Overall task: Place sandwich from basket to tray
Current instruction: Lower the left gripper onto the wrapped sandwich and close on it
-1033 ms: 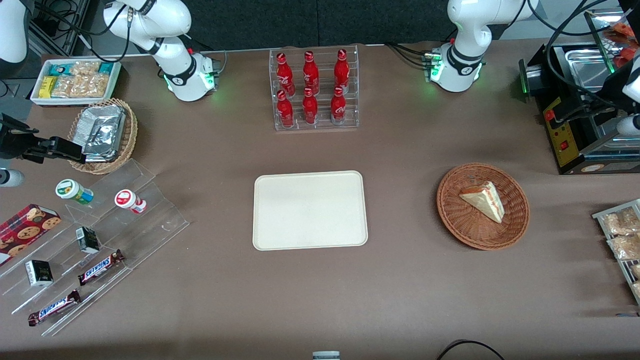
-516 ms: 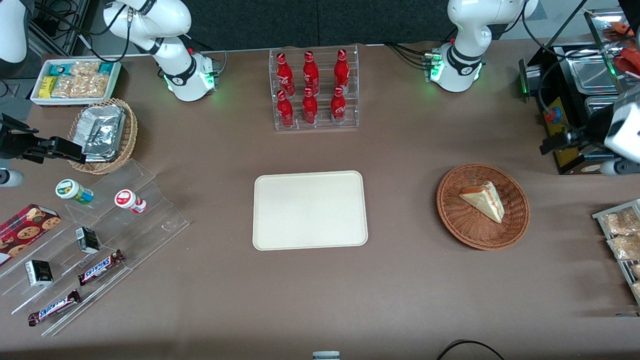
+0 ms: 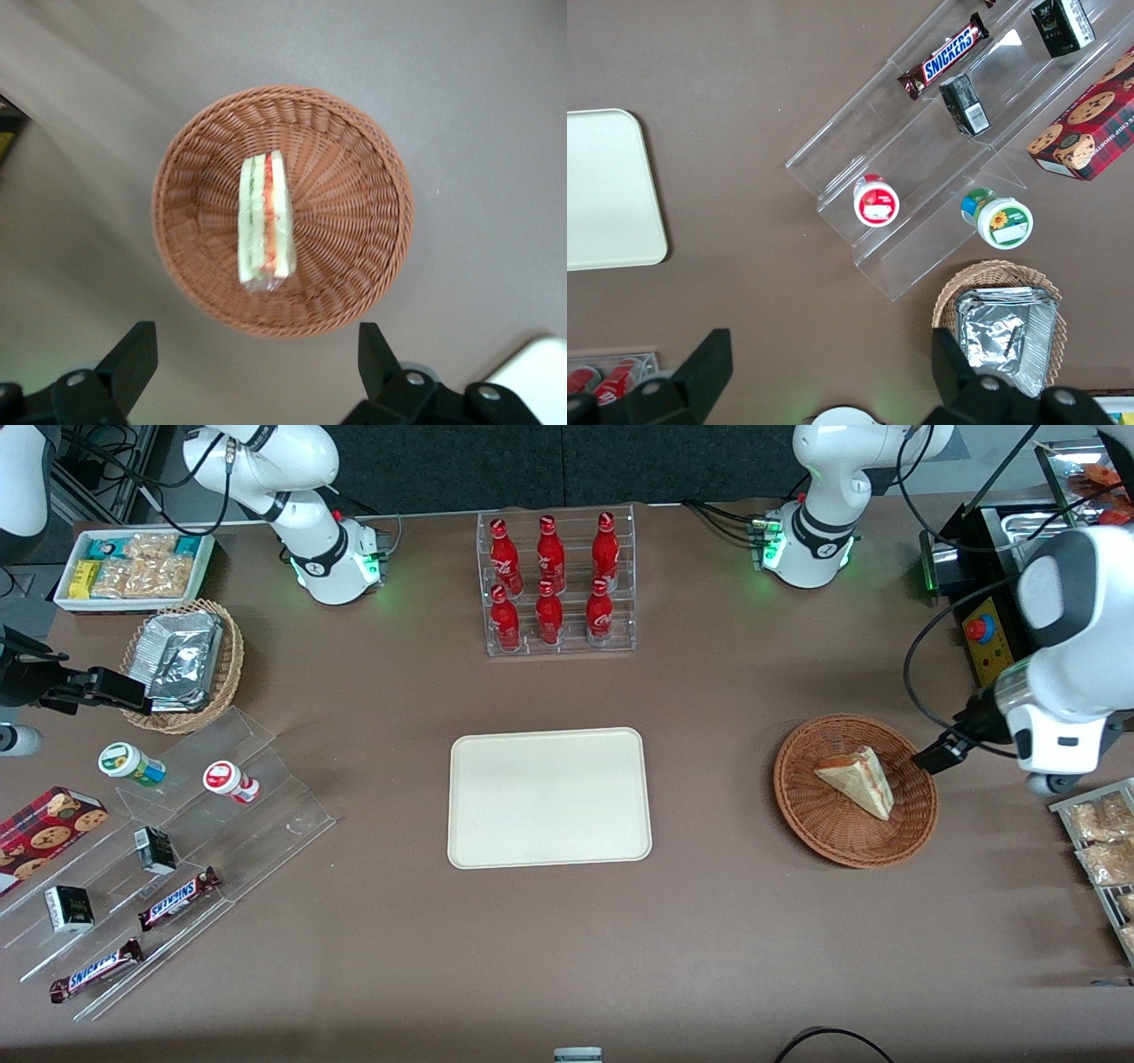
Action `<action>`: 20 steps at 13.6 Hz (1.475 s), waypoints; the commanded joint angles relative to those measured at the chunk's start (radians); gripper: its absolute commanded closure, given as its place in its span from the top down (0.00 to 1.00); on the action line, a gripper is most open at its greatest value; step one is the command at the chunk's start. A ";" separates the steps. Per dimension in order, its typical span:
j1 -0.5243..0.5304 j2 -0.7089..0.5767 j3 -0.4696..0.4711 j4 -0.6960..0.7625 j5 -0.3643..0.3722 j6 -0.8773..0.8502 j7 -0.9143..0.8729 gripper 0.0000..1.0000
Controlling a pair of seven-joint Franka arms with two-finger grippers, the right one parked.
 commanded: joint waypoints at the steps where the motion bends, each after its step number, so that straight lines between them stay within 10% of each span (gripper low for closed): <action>1: 0.000 -0.035 -0.010 -0.164 0.011 0.145 -0.090 1.00; 18: -0.003 0.049 -0.012 -0.497 0.009 0.684 -0.235 1.00; 20: -0.003 0.069 -0.016 -0.494 0.009 0.699 -0.247 0.87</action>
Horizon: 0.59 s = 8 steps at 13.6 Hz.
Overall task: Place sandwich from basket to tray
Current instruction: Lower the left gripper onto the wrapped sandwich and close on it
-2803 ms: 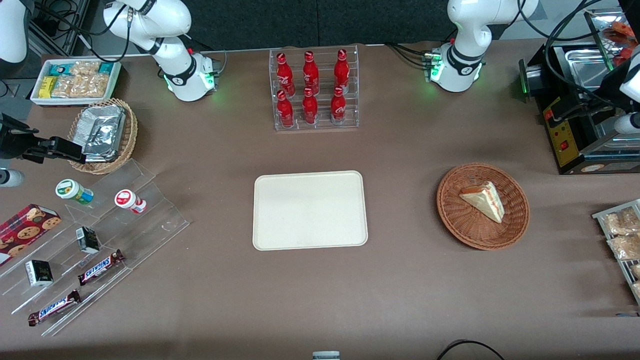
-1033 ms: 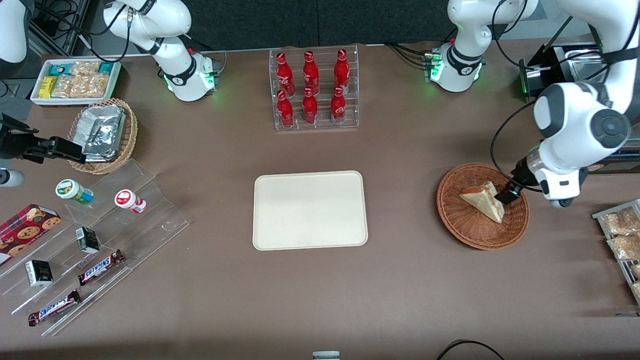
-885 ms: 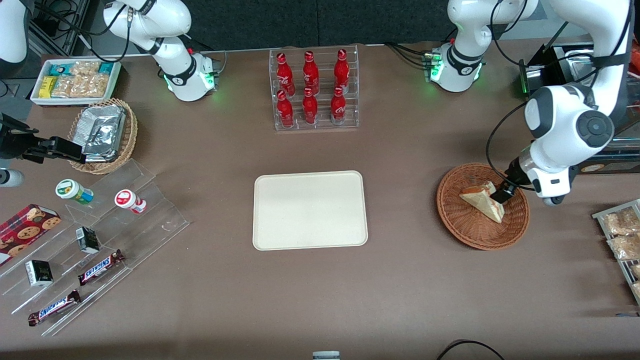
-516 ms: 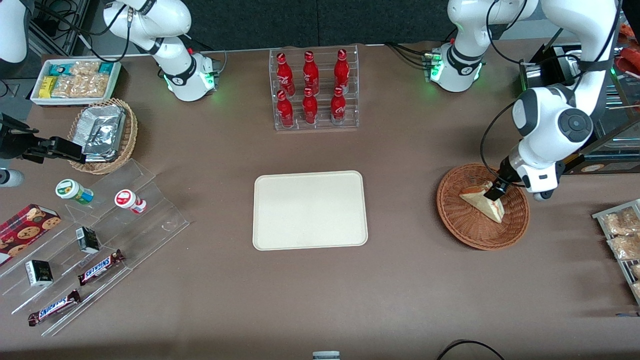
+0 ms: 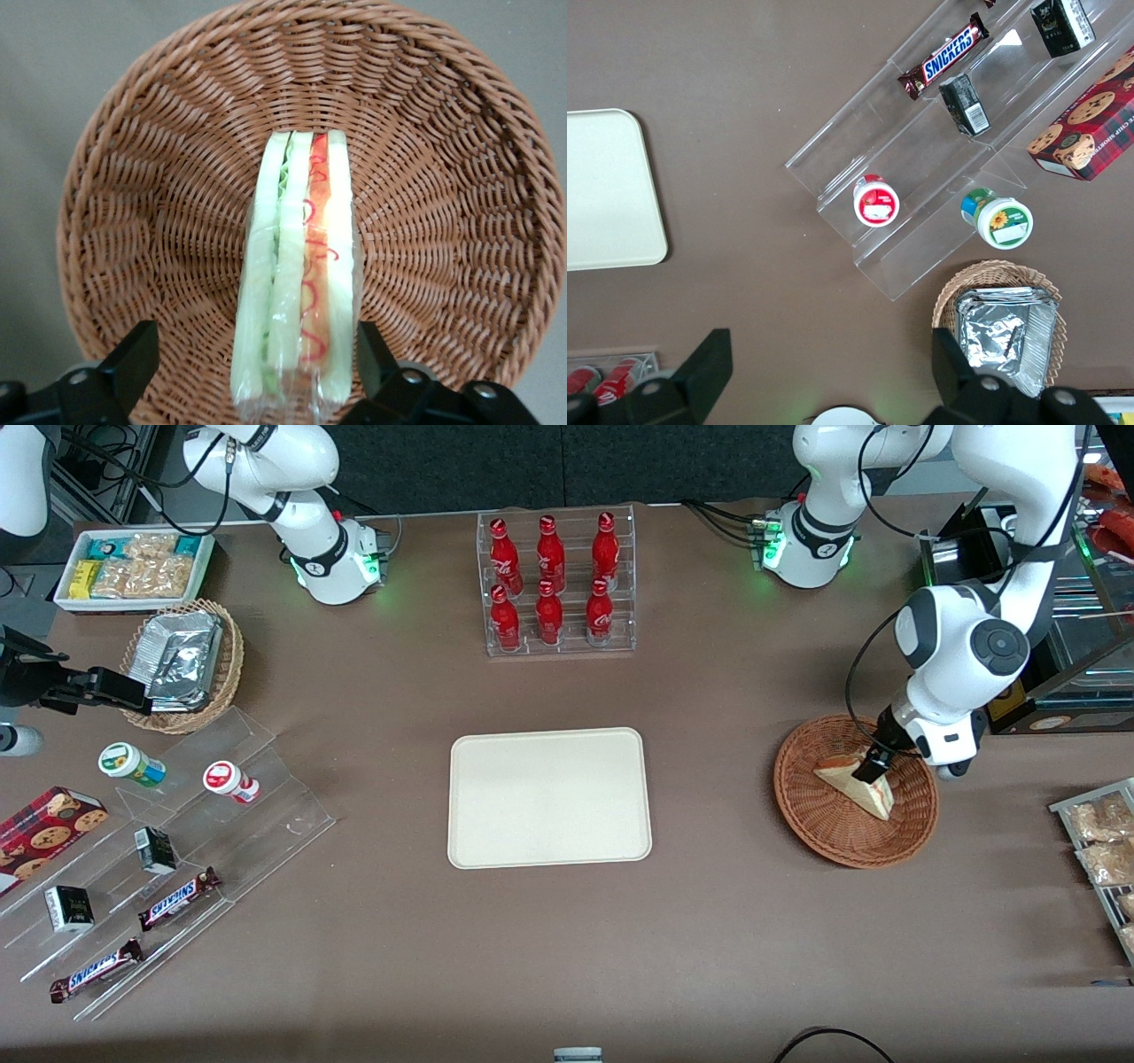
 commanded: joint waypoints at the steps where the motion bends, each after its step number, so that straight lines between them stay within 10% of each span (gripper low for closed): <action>1: -0.003 0.021 -0.018 0.002 0.009 0.031 -0.050 0.71; 5: -0.003 0.016 -0.044 0.027 0.009 0.021 -0.089 0.00; 8: -0.003 -0.010 -0.073 0.057 0.023 -0.066 -0.085 0.00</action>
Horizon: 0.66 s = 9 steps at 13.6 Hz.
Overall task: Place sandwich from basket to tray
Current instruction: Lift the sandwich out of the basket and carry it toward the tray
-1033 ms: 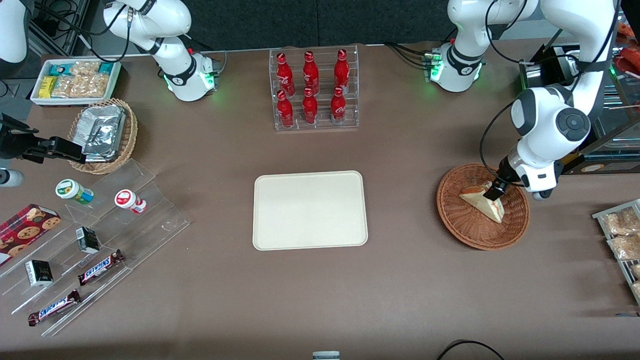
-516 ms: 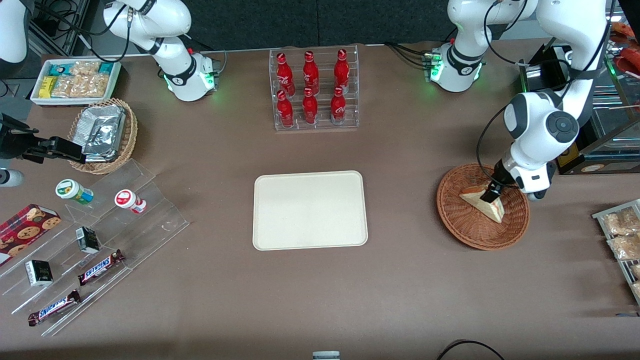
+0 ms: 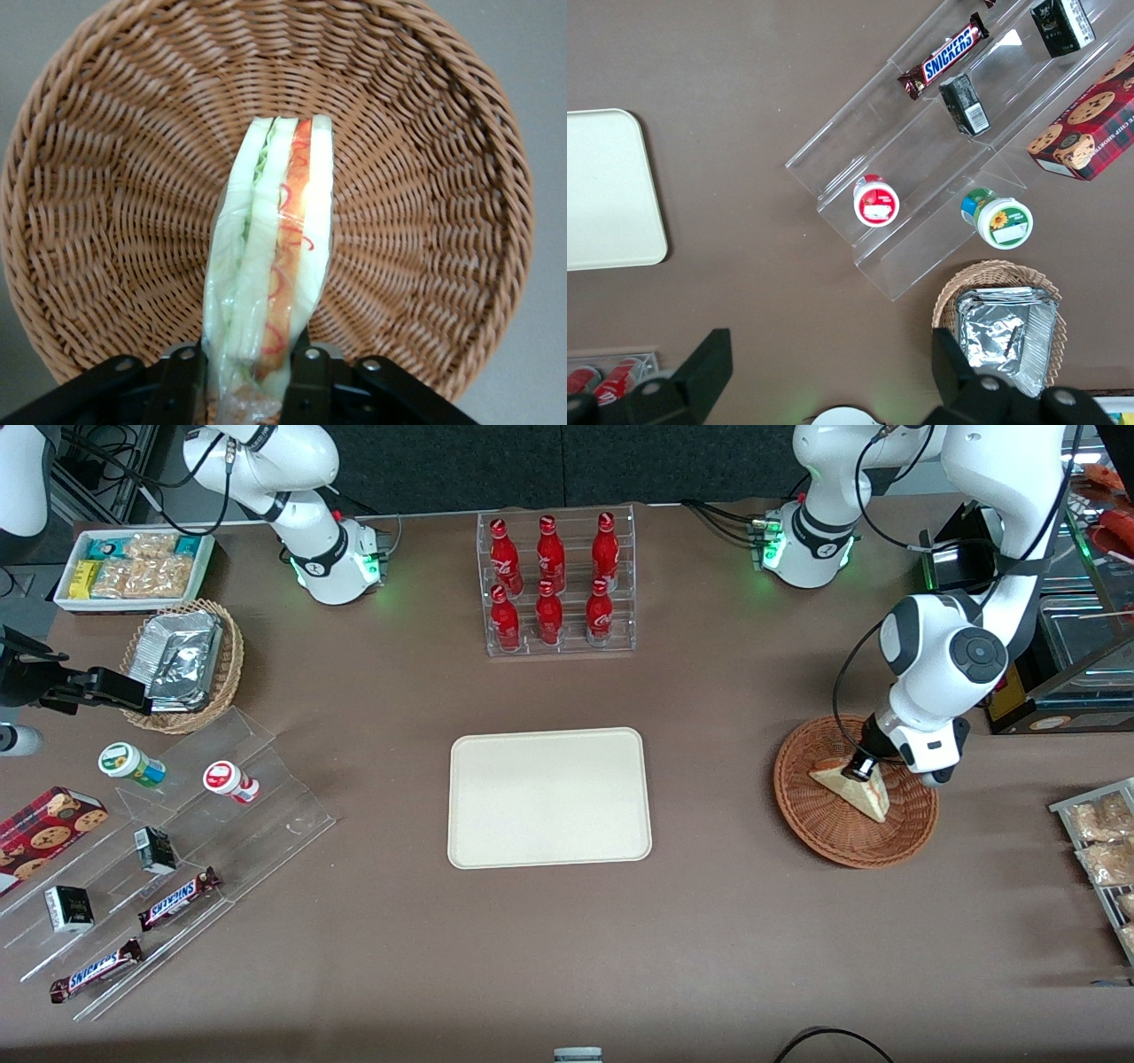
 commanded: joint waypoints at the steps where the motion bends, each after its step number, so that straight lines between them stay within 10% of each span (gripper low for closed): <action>1: -0.002 -0.043 -0.029 0.043 0.055 -0.116 -0.025 0.00; 9: -0.002 -0.085 -0.317 0.335 0.211 -0.633 -0.060 0.00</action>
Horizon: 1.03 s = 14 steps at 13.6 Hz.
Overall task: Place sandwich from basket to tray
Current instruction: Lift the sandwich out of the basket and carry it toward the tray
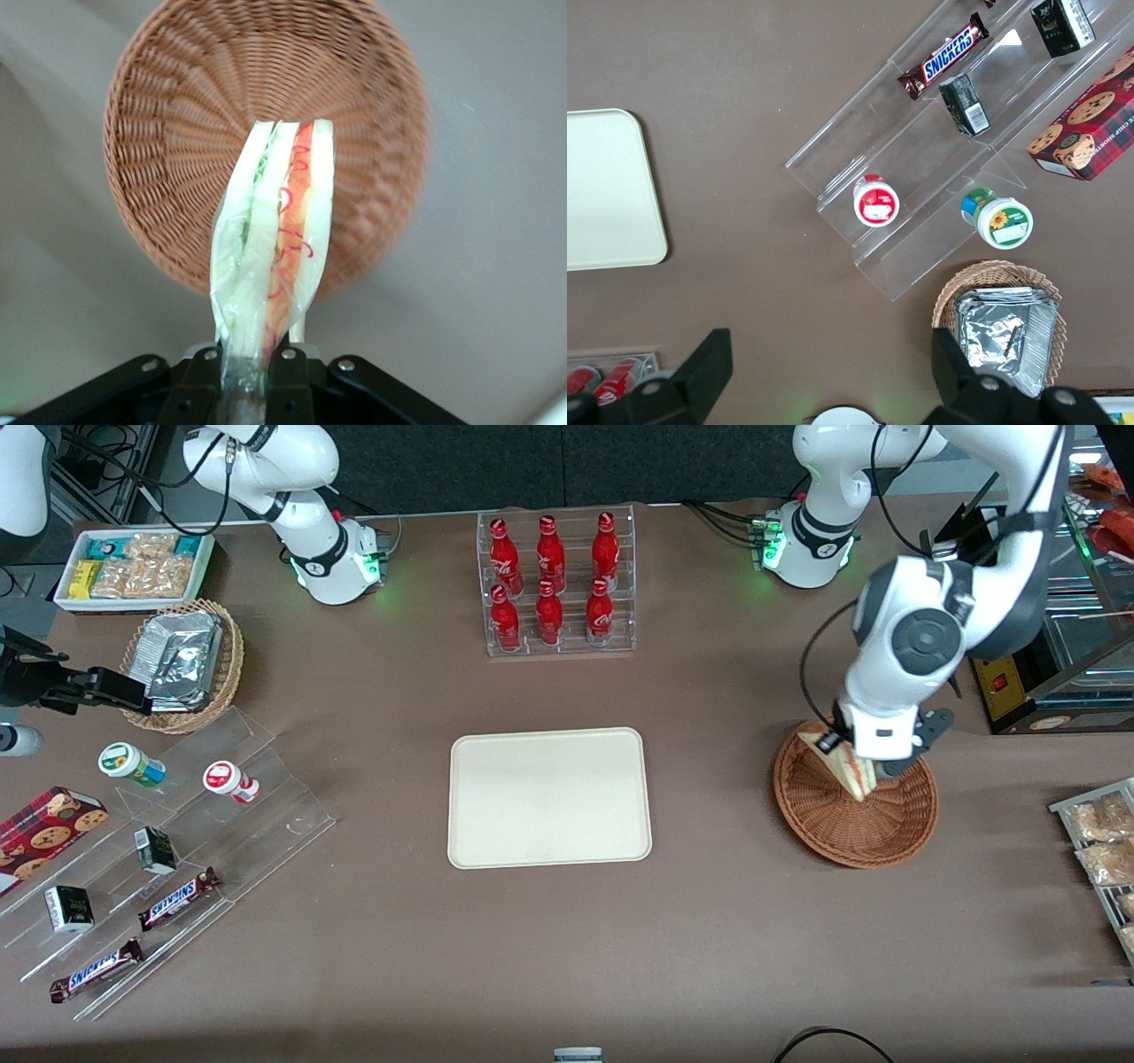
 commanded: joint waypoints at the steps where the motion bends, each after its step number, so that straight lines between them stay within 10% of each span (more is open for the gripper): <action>1: 0.001 0.018 -0.113 0.071 0.025 -0.065 -0.036 0.00; 9: -0.014 0.276 -0.398 0.273 0.168 -0.023 -0.059 0.00; 14: -0.193 0.529 -0.394 0.457 0.340 -0.019 -0.156 0.00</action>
